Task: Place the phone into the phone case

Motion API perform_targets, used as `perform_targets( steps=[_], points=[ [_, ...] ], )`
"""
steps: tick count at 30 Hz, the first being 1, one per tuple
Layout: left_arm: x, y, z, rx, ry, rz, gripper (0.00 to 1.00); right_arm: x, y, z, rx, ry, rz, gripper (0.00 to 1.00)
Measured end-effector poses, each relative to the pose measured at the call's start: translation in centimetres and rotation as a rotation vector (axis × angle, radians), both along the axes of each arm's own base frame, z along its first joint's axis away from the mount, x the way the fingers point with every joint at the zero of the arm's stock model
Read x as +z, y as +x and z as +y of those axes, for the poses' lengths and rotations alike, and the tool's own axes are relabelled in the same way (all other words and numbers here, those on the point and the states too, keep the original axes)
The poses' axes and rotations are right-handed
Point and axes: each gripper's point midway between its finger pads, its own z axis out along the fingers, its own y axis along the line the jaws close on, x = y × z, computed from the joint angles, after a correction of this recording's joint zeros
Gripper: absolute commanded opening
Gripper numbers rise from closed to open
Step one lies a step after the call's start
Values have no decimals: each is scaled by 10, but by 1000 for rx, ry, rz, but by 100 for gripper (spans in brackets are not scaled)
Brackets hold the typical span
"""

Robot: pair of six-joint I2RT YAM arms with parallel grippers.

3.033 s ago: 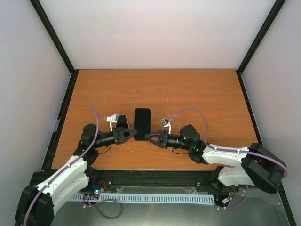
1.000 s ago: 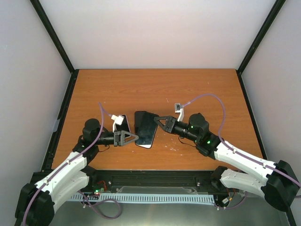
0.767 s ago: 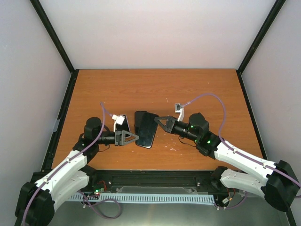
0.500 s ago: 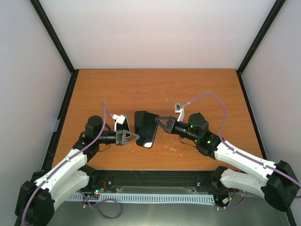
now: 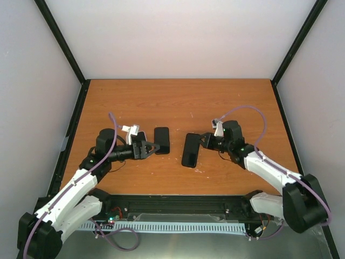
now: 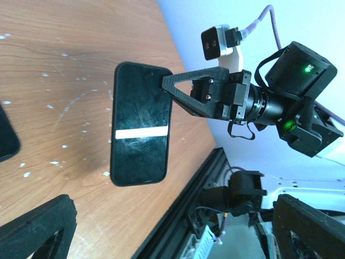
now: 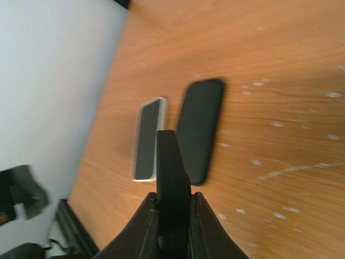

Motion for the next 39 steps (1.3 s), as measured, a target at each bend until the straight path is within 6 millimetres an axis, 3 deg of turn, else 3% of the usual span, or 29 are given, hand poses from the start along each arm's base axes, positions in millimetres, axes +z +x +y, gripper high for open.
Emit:
perform_targets(
  steps=[5,10,15,24,26,31,34,39],
  points=[
    [-4,7,6,52,49,8,99,-39,17,-23,2,-77,83,3],
    [-5,13,12,100,91,3,99,-57,40,-40,-17,-84,118,5],
    [-6,17,18,143,118,-3,99,-68,61,-53,-32,-73,148,10],
    [-4,24,26,204,157,-16,99,-74,72,-70,-65,-119,170,27],
    [-2,25,27,214,160,-21,99,-71,75,-74,-77,-144,166,35],
    [7,32,32,252,171,-36,99,-46,83,-82,-100,-197,128,43],
    [15,36,34,277,180,-43,100,-17,83,-85,-111,-210,81,55],
    [34,44,42,337,205,-61,99,55,62,-89,-130,-186,-48,82]
  ],
)
